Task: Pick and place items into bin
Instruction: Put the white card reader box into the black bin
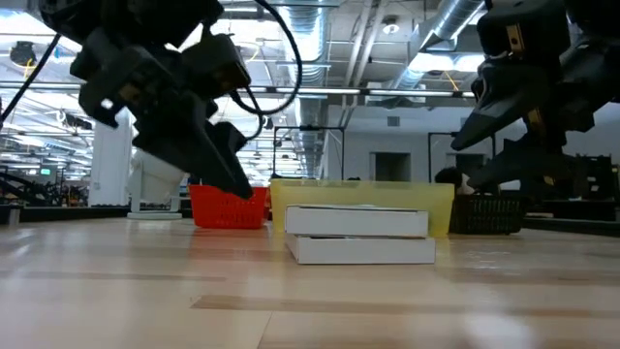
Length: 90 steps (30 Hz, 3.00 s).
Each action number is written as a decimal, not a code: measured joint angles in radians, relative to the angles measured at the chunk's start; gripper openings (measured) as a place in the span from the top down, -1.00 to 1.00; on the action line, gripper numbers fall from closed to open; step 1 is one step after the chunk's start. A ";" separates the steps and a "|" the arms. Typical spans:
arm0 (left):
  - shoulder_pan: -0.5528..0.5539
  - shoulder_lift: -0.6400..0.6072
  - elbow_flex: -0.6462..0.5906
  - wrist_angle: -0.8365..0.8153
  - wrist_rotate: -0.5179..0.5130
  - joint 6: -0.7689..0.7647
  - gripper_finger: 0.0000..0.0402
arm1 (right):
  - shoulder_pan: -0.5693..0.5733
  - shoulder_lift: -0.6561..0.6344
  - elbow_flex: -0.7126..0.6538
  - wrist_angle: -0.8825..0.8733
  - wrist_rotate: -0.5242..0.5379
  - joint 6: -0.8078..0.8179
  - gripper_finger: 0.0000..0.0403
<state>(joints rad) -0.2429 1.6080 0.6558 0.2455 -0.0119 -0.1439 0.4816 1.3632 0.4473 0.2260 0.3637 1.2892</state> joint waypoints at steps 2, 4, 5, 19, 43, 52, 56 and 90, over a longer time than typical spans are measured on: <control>0.000 0.022 0.012 -0.012 0.004 0.003 0.07 | 0.000 0.000 0.000 0.000 0.000 -0.003 0.01; 0.000 0.041 0.022 -0.010 0.006 0.004 0.07 | -0.004 0.000 0.000 0.000 -0.001 -0.003 0.01; 0.000 0.047 0.023 -0.010 0.008 0.004 0.07 | -0.007 0.000 0.000 0.000 -0.001 -0.003 0.01; -0.006 0.173 0.116 -0.008 0.105 0.006 0.07 | -0.059 0.000 0.000 -0.001 -0.049 -0.015 0.02; -0.006 0.179 0.135 0.038 0.127 0.006 0.07 | -0.099 0.271 0.000 0.378 -0.137 0.012 0.03; -0.011 0.179 0.135 0.034 0.137 -0.008 0.07 | -0.106 0.394 0.003 0.590 -0.175 0.022 0.03; -0.022 0.179 0.135 0.038 0.134 -0.021 0.07 | -0.114 0.415 0.003 0.632 -0.190 0.018 0.03; -0.049 0.178 0.134 0.086 0.116 -0.049 0.07 | -0.152 0.420 0.005 0.565 -0.329 0.084 0.03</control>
<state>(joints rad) -0.2920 1.7863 0.7898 0.3318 0.1037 -0.1925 0.3294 1.7828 0.4519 0.7906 0.0344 1.3732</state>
